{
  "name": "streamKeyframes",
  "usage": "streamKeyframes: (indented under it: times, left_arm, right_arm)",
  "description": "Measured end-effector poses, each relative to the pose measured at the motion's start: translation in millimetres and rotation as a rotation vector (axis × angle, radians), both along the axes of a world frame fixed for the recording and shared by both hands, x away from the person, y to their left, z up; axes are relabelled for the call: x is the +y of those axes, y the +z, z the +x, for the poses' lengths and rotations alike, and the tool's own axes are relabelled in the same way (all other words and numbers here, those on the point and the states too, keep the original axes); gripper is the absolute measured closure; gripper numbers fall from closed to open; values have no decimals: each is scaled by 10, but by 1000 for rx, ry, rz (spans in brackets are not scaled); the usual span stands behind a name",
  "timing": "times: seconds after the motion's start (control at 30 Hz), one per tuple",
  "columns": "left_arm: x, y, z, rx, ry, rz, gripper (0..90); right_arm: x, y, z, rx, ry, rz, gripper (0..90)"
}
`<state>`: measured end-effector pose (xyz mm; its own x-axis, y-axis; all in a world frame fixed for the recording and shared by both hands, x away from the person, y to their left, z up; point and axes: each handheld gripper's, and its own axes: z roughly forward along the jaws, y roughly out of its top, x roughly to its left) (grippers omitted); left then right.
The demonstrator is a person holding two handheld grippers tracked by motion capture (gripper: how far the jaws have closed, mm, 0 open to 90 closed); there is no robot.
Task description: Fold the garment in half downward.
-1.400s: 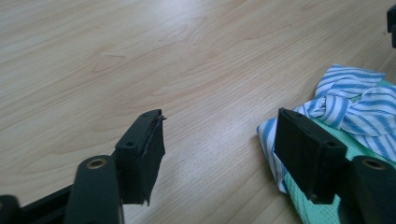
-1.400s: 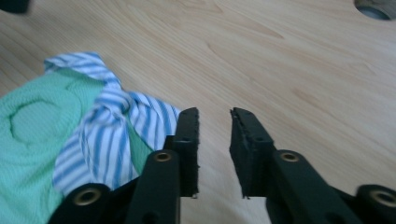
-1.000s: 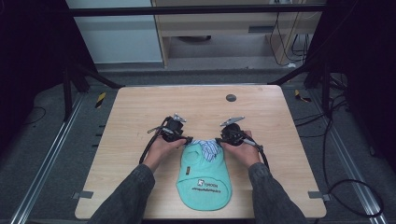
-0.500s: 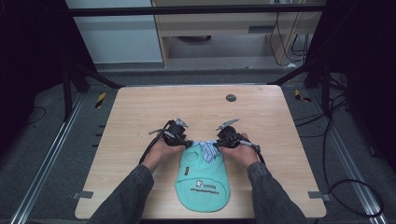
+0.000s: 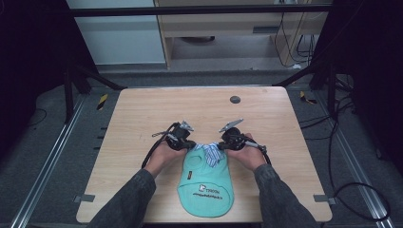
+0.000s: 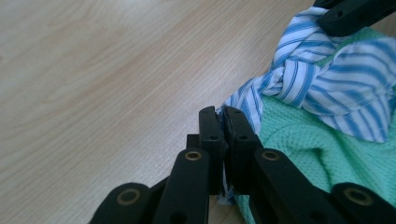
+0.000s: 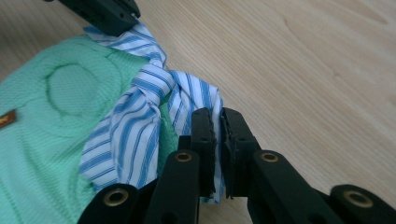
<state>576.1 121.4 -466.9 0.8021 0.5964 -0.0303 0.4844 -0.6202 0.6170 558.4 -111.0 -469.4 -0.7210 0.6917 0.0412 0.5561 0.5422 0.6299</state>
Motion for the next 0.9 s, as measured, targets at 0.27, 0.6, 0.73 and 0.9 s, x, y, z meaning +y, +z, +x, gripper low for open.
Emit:
streamKeyframes:
  times: [0.27, 0.6, 0.73, 0.9]
  left_arm:
    - [59, 290, -34, -40, -20, -35, 873]
    - [95, 523, -26, -73, -33, -56, 874]
    - [106, 582, -10, -71, -34, -52, 875]
    - [108, 704, 28, -88, -32, -49, 875]
  right_arm:
    - [-21, 384, -60, -67, 74, -21, 845]
    - [-26, 606, -37, -104, 107, -49, 848]
    - [-26, 657, -18, -115, 116, -54, 848]
    - [-12, 792, 28, -137, 123, -63, 848]
